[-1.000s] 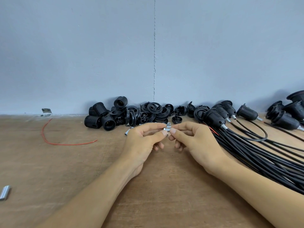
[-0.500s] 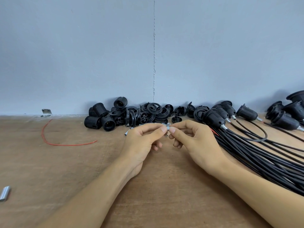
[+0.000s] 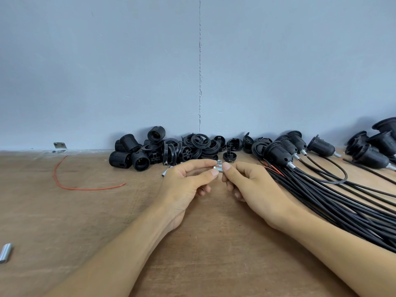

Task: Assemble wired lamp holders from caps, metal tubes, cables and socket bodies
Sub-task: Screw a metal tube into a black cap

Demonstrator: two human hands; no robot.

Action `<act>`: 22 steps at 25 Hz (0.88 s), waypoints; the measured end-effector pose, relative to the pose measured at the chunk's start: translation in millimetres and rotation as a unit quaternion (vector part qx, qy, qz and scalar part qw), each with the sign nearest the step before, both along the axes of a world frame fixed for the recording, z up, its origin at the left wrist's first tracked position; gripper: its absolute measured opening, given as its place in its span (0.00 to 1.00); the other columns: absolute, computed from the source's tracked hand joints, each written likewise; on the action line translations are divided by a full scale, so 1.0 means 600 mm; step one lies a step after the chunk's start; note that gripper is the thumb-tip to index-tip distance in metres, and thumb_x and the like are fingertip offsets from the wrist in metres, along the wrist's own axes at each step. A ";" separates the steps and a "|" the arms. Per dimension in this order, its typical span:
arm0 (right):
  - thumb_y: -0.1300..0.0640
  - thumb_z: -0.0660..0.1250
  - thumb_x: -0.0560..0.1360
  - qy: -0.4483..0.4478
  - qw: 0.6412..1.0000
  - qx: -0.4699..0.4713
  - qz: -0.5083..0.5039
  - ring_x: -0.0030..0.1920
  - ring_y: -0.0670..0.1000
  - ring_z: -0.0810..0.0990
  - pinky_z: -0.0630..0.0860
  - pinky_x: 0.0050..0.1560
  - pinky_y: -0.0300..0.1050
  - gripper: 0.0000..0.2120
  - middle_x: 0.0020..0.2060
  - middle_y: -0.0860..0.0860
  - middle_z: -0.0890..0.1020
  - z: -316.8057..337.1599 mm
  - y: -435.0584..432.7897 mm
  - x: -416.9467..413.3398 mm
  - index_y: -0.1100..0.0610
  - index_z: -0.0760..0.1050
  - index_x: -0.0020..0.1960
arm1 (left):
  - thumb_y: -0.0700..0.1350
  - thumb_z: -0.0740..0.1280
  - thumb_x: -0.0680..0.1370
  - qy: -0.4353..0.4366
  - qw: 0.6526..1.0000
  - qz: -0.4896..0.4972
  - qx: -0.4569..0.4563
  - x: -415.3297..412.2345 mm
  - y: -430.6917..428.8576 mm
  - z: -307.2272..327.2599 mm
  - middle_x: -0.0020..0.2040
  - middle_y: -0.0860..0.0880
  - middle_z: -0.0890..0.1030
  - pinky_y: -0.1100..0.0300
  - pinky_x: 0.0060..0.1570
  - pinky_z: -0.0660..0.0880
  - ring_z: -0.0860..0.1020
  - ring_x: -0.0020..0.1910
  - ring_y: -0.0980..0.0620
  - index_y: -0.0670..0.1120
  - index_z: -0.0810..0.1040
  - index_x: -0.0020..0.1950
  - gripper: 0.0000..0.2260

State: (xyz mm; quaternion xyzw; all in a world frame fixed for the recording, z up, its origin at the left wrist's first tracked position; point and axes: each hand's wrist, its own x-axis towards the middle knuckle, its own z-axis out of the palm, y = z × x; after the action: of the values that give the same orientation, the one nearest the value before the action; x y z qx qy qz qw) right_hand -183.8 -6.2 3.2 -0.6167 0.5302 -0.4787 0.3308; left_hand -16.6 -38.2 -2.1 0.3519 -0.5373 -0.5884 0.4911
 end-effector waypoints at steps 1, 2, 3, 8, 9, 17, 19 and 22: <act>0.48 0.64 0.81 0.005 1.000 -0.010 -0.001 0.29 0.43 0.73 0.70 0.33 0.35 0.15 0.30 0.46 0.79 0.000 0.001 -0.002 0.55 0.79 0.41 | 0.41 0.77 0.72 0.002 1.000 0.003 0.003 0.000 0.000 0.000 0.43 0.48 0.87 0.66 0.31 0.73 0.76 0.29 0.57 0.50 0.88 0.48 0.07; 0.50 0.66 0.81 0.010 1.000 -0.020 -0.002 0.30 0.42 0.74 0.71 0.34 0.35 0.12 0.31 0.46 0.80 0.001 0.001 -0.003 0.55 0.80 0.43 | 0.41 0.76 0.73 0.002 1.000 0.007 0.006 -0.001 0.000 -0.001 0.42 0.48 0.87 0.66 0.31 0.73 0.76 0.28 0.56 0.49 0.89 0.48 0.06; 0.51 0.67 0.80 0.015 0.999 -0.027 -0.005 0.31 0.41 0.75 0.71 0.36 0.36 0.10 0.32 0.46 0.82 0.002 0.002 -0.004 0.54 0.80 0.44 | 0.40 0.76 0.73 0.000 1.000 0.009 0.008 -0.001 0.000 -0.001 0.40 0.49 0.87 0.66 0.31 0.74 0.77 0.29 0.56 0.49 0.89 0.48 0.06; 0.54 0.71 0.78 0.058 0.996 -0.064 -0.021 0.36 0.50 0.79 0.79 0.43 0.50 0.01 0.37 0.50 0.83 0.002 0.005 -0.005 0.51 0.81 0.48 | 0.42 0.77 0.73 -0.014 1.000 0.015 0.008 -0.002 0.000 -0.001 0.38 0.50 0.85 0.65 0.31 0.74 0.76 0.29 0.56 0.47 0.89 0.47 0.04; 0.53 0.71 0.77 0.062 0.995 -0.072 -0.025 0.36 0.50 0.79 0.79 0.42 0.49 0.02 0.37 0.50 0.84 0.002 0.006 -0.004 0.50 0.81 0.47 | 0.42 0.77 0.73 -0.010 1.000 0.017 0.007 -0.001 0.000 -0.001 0.38 0.50 0.85 0.65 0.31 0.74 0.76 0.29 0.56 0.47 0.89 0.47 0.04; 0.46 0.64 0.81 -0.045 0.998 0.017 -0.035 0.25 0.46 0.71 0.68 0.28 0.39 0.19 0.27 0.48 0.78 -0.001 0.004 0.008 0.57 0.78 0.39 | 0.37 0.75 0.75 -0.001 1.000 0.004 -0.007 -0.002 0.004 0.001 0.47 0.48 0.88 0.67 0.33 0.75 0.79 0.31 0.57 0.50 0.88 0.47 0.08; 0.46 0.62 0.82 -0.122 0.991 0.062 -0.007 0.24 0.47 0.69 0.65 0.25 0.40 0.20 0.27 0.50 0.76 0.002 0.002 0.010 0.58 0.77 0.39 | 0.38 0.74 0.76 -0.001 1.000 -0.007 -0.014 -0.002 0.004 0.001 0.49 0.48 0.88 0.67 0.34 0.74 0.79 0.32 0.57 0.52 0.88 0.47 0.09; 0.46 0.62 0.82 -0.190 0.975 0.113 0.034 0.22 0.47 0.66 0.61 0.24 0.38 0.21 0.26 0.52 0.74 0.006 -0.001 0.009 0.56 0.76 0.36 | 0.39 0.73 0.76 0.001 1.000 -0.016 -0.015 -0.003 0.004 0.002 0.50 0.49 0.88 0.66 0.34 0.74 0.80 0.32 0.57 0.54 0.88 0.47 0.10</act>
State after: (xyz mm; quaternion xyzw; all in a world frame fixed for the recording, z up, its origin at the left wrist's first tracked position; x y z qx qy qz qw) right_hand -178.4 -6.7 6.9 -0.4904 0.4868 -0.5125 0.5097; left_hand -18.2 -36.0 -0.9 0.3350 -0.5512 -0.5887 0.4872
